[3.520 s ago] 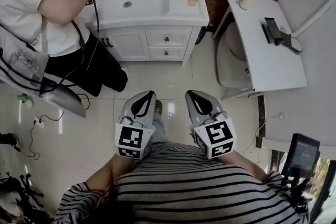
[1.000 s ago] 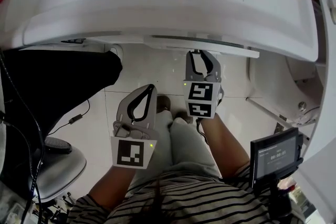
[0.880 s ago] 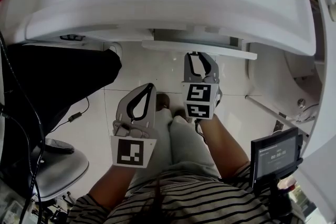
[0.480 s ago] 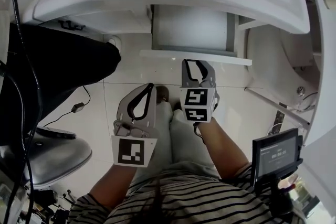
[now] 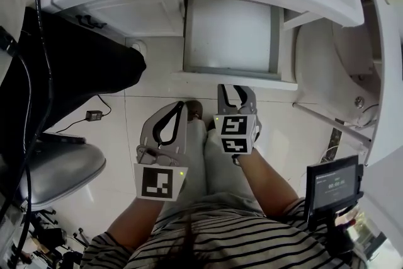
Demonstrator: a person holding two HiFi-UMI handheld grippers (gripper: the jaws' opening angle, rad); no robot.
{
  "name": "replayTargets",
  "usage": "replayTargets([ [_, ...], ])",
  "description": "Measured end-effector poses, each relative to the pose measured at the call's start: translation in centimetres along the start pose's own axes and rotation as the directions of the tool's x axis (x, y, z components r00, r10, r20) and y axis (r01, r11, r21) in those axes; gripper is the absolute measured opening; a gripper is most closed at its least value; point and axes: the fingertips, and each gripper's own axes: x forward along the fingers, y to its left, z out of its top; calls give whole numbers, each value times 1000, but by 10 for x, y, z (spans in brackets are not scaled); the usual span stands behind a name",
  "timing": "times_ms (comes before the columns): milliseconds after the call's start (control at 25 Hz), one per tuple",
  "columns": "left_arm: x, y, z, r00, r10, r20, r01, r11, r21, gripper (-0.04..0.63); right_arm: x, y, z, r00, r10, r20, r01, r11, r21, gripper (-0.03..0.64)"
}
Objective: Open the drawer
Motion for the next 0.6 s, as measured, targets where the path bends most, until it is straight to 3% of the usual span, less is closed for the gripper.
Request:
replayTargets([
  [600,-7,-5,-2,1000,2,8,-2,1000,-1,15,-4,12,-19,999,31,-44,-31,1000,5,113],
])
